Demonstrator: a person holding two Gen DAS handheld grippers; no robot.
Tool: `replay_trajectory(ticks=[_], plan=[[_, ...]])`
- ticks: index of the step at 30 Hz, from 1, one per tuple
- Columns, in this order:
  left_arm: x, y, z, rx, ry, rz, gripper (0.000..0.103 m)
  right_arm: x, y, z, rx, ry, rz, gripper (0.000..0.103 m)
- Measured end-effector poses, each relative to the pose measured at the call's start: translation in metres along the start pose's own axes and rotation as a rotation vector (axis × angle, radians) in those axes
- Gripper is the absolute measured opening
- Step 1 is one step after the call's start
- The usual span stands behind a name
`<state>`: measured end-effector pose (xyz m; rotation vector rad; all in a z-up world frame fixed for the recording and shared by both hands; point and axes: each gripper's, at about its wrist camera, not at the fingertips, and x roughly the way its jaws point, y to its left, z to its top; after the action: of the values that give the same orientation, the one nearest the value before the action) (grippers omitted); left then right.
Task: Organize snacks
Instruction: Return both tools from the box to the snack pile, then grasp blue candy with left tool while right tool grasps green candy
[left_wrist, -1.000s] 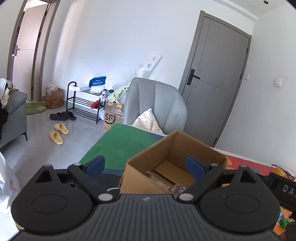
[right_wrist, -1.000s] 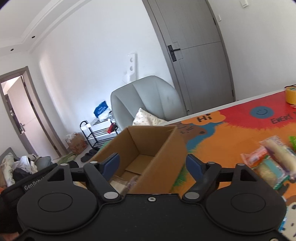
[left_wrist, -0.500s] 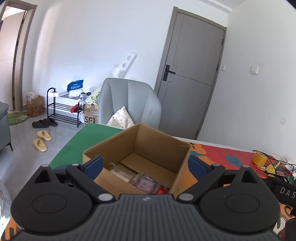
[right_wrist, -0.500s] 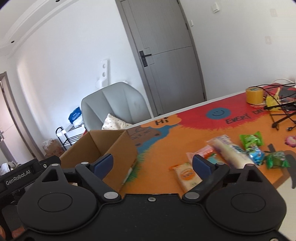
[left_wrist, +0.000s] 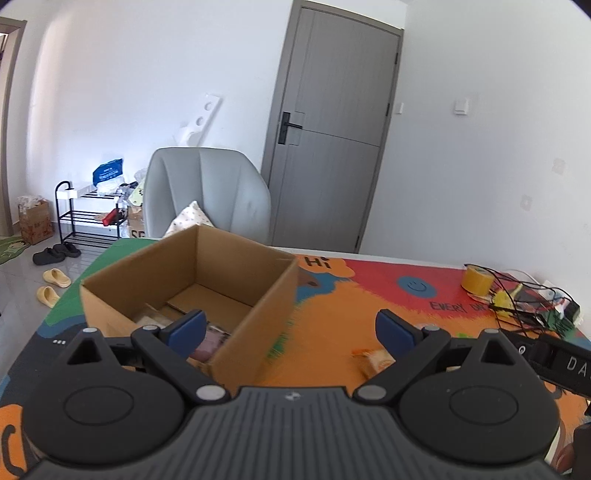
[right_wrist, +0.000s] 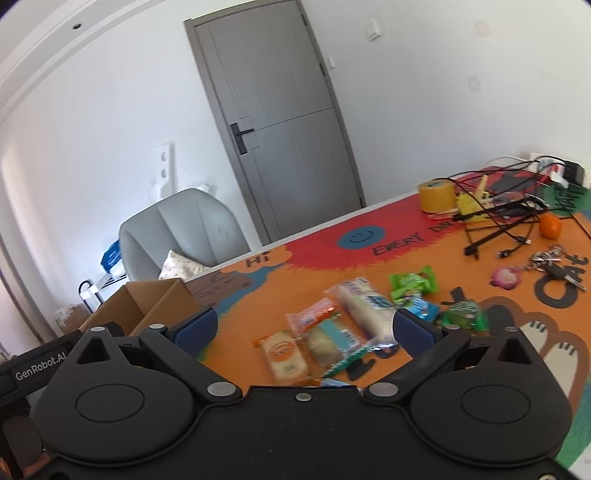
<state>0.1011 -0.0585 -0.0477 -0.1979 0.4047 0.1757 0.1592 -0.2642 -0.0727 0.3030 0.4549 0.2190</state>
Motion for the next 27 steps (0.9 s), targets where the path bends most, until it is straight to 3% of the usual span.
replay_trajectory(ticks=[16, 27], plan=[[0.028, -0.073, -0.036, 0.109, 0.107, -0.086, 0.098, -0.005, -0.088, -0.012, 0.098, 0.008, -0.124, 0.103], [0.055, -0.107, -0.065, 0.168, 0.197, -0.147, 0.095, 0.009, -0.113, -0.027, 0.123, 0.044, -0.175, 0.102]])
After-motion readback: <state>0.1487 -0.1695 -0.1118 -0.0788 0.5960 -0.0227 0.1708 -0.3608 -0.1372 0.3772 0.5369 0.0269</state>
